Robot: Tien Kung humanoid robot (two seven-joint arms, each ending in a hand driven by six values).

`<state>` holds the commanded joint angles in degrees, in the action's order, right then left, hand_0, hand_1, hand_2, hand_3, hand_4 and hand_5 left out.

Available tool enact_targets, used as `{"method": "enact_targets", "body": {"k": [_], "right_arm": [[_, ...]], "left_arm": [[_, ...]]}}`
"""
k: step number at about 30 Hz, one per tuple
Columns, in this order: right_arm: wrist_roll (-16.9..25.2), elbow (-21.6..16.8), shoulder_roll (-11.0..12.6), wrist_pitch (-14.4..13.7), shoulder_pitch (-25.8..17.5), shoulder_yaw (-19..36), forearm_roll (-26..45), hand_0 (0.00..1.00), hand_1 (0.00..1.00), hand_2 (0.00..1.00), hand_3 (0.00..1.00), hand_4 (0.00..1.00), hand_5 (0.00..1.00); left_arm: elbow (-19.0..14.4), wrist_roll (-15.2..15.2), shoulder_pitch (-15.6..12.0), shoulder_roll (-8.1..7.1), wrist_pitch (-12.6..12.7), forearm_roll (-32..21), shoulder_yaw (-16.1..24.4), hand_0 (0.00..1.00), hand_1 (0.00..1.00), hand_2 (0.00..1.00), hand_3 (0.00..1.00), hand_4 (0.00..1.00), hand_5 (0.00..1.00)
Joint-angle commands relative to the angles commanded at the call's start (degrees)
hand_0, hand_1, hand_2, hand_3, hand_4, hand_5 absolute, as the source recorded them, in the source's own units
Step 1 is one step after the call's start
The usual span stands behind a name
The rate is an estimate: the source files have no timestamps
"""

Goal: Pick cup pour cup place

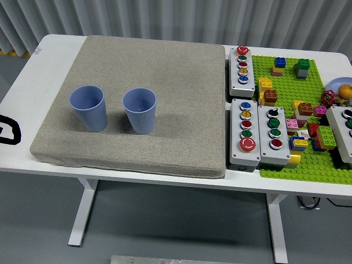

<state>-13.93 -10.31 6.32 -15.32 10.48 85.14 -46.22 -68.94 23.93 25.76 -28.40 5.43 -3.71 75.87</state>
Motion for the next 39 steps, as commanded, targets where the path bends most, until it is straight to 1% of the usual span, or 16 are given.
{"method": "enact_targets", "body": {"k": [4,14,20,22,23,24,28,31,39], "right_arm": [[-0.54,0.0,-0.27,-0.19,0.42,1.59,-1.08,0.709,0.646,0.611,0.58,0.002,0.134],[-1.01,0.0,0.08,-0.18,0.62,4.14,-4.02,0.709,0.646,0.611,0.58,0.002,0.141],[-1.34,0.0,-0.05,-0.15,0.58,4.45,-5.09,0.708,0.646,0.611,0.579,0.002,0.147],[-1.5,0.0,-0.04,-0.03,0.58,4.76,-5.88,0.708,0.646,0.611,0.579,0.002,0.147],[-1.54,0.0,-0.02,0.01,0.6,4.79,-6.07,0.707,0.646,0.61,0.58,0.002,0.203],[-1.74,0.0,0.1,0.11,0.79,5.0,-7.08,0.707,0.646,0.61,0.58,0.002,0.203],[-2.14,0.0,0.51,0.66,0.97,5.61,-9.38,0.707,0.646,0.61,0.58,0.002,0.203],[-2.43,0.0,0.59,0.94,1.03,6.31,-11.05,0.706,0.646,0.61,0.58,0.002,0.209],[-2.57,0.0,0.66,1.21,0.71,6.77,-12.54,0.707,0.646,0.61,0.58,0.002,0.211]], "left_arm": [[-1.23,-0.27,-0.8,-0.25,0.22,1.17,0.34,0.891,0.868,0.928,0.911,0.745,0.998],[-1.66,-0.49,-2.47,-0.23,0.61,2.24,2.46,0.891,0.867,0.928,0.912,0.746,0.998],[-2.25,-0.77,-3.33,-0.36,0.94,3.21,2.87,0.891,0.868,0.927,0.912,0.745,0.998],[-2.52,-0.85,-3.83,-0.31,1.11,3.74,3.64,0.891,0.868,0.927,0.912,0.745,0.998],[-2.59,-0.86,-3.99,-0.3,1.16,3.88,3.89,0.892,0.867,0.926,0.91,0.745,0.998],[-2.91,-0.9,-4.64,-0.42,1.24,4.16,4.64,0.892,0.867,0.926,0.91,0.745,0.998],[-3.63,-1.0,-5.72,-0.56,1.49,4.73,5.8,0.892,0.867,0.926,0.91,0.745,0.998],[-4.22,-1.09,-6.0,-0.53,1.59,5.16,6.09,0.891,0.867,0.927,0.913,0.746,0.998],[-4.81,-1.16,-6.78,-0.3,1.65,5.55,6.26,0.892,0.868,0.928,0.914,0.764,0.998]]}}
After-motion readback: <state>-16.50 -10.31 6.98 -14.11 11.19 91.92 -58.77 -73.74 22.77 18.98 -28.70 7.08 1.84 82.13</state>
